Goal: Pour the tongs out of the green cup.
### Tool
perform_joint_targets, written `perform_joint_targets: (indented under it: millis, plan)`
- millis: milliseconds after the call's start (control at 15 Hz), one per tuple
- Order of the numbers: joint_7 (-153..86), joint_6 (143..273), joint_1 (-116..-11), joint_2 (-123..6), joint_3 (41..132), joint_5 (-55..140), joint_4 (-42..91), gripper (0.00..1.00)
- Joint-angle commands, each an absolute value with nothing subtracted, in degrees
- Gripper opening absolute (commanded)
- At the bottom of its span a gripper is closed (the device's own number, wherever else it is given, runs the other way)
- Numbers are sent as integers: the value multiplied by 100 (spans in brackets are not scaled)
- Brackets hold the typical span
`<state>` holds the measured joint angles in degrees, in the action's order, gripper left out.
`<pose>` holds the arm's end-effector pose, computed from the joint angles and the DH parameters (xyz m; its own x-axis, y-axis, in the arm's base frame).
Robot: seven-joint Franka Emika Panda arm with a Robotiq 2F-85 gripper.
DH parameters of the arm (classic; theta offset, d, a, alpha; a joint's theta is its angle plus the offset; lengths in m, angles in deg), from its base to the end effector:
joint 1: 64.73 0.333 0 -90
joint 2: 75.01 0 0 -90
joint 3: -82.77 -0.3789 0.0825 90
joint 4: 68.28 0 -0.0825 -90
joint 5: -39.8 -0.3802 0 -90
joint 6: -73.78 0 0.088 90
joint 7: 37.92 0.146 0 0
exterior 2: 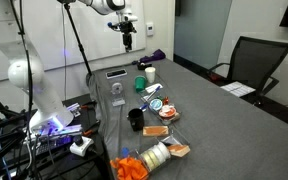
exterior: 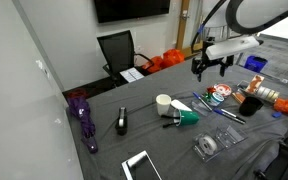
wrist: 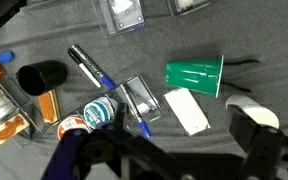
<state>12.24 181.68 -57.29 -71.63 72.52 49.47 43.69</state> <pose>0.5325 0.1485 0.4637 0.8765 -0.4807 0.0240 -0.4760 -0.8582 0.1921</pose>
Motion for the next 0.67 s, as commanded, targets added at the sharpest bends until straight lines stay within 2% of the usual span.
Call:
perform_joint_targets:
  millis: [0,600]
  plan:
    - [1567,18036,-5497,-6227,7314,5121,3545,100]
    - [1664,17923,-5019,-4449,7700,5083,1988,100]
